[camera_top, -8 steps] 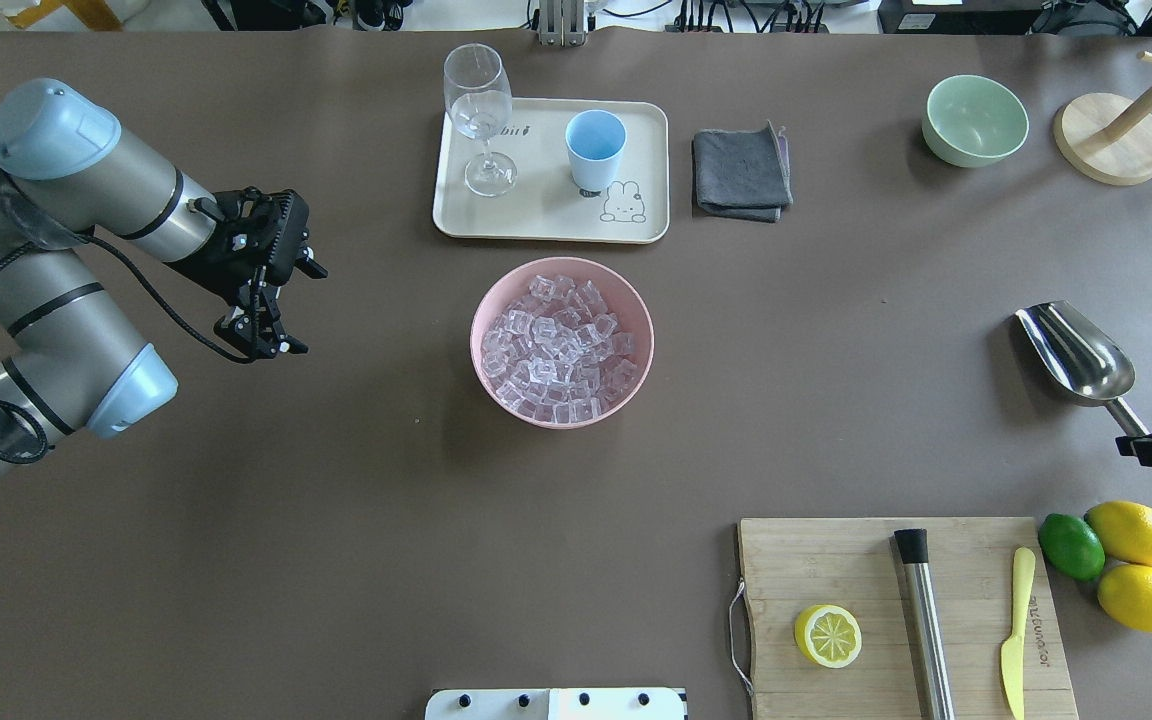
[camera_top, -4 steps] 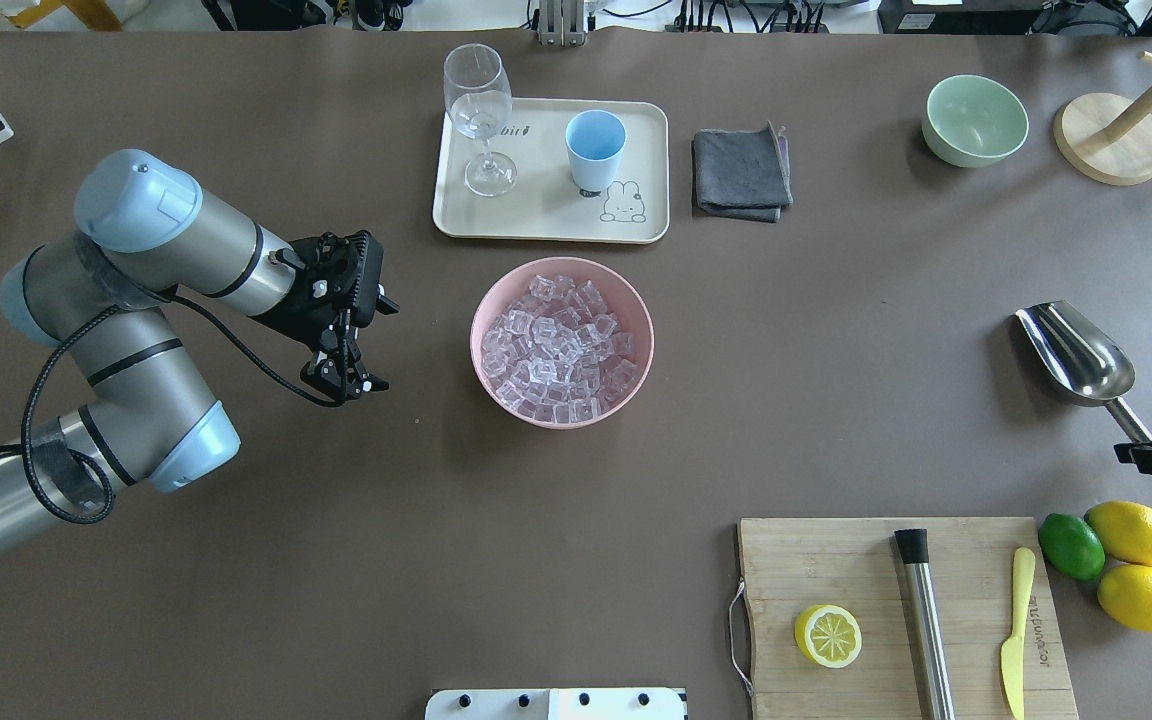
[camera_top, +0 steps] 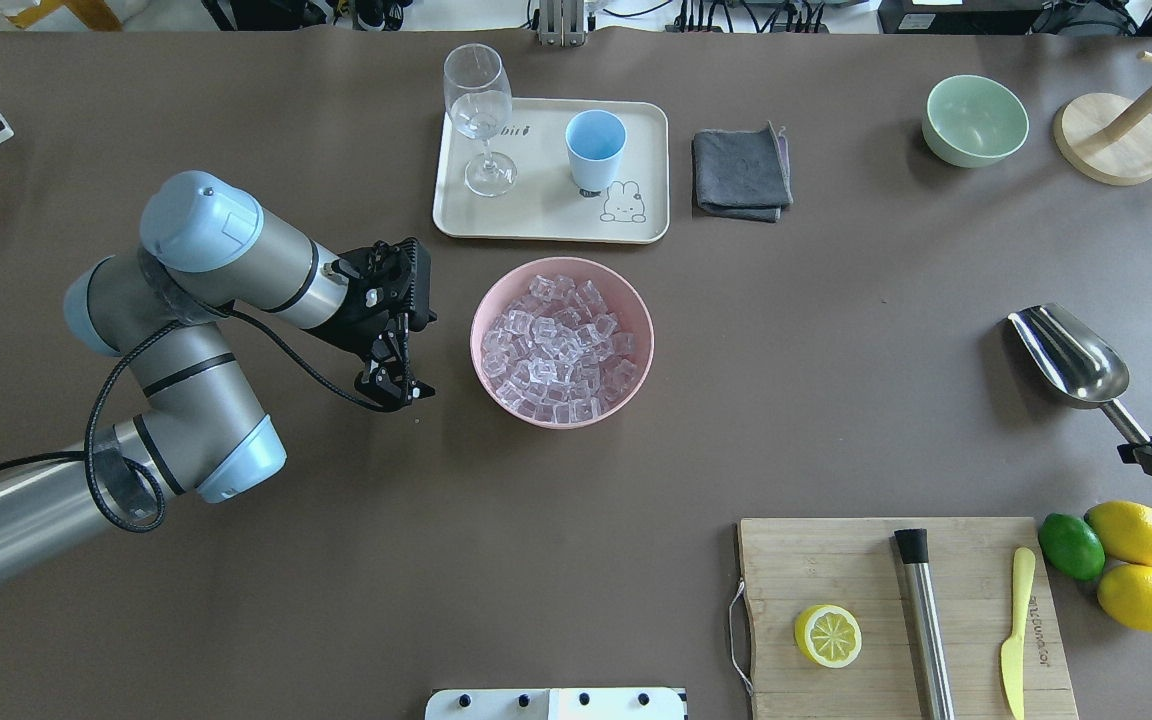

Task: Put ice in cup with scoop

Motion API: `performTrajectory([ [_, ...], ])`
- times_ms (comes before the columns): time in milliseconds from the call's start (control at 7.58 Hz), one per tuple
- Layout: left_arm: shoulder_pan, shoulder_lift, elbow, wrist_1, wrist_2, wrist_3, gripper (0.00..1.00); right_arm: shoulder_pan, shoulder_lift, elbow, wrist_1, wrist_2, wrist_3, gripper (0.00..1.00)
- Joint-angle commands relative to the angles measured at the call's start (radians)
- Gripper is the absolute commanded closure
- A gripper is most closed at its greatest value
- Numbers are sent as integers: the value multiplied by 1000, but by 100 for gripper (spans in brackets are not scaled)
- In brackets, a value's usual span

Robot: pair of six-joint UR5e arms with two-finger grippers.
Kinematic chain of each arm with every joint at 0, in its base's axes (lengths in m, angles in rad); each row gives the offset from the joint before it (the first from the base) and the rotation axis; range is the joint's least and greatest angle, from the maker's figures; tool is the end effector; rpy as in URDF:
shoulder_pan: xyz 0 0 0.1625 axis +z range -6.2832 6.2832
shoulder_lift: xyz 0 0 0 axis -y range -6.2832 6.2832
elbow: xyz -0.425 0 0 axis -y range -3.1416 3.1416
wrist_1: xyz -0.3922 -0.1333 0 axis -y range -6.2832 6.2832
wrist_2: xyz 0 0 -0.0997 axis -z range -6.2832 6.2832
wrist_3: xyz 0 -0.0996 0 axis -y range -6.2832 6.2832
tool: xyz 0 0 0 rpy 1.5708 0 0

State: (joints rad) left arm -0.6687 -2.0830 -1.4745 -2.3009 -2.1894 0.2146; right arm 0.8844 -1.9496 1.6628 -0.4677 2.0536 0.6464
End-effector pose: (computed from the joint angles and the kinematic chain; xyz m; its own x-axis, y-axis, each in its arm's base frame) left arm 0.4883 -0.4821 0.3171 0.0196 0.9990 -0.0395 -0.3352 0.0438 0.9411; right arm -0.1555 -0.3271 0.6561 0.6372 -0.3378 0.6927 0.0630 0.9186 0.3901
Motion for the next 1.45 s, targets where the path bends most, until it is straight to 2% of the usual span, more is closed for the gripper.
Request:
performTrajectory([
  [0,11,-63,54,0,5,-52,1,17,-2,26,-14,39,-103,100],
  [132,15,-71,56,0,14,-63,1,51,3,97,-104,48,-115,100],
  [264,15,-74,60,0,19,-63,1,121,18,201,-279,56,-289,100],
  [396,21,-83,63,0,19,-67,1,163,71,316,-518,60,-433,100],
  [528,23,-88,69,0,20,-70,1,177,148,362,-657,60,-492,100],
  [792,37,-89,69,-2,20,-70,1,183,250,397,-759,62,-520,100],
  [924,37,-89,69,-3,19,-70,1,185,286,405,-767,57,-557,100],
  [1188,40,-83,69,-17,20,-70,1,186,290,478,-820,47,-562,100],
  [1320,40,-81,68,-17,19,-70,1,179,323,527,-912,45,-608,100],
])
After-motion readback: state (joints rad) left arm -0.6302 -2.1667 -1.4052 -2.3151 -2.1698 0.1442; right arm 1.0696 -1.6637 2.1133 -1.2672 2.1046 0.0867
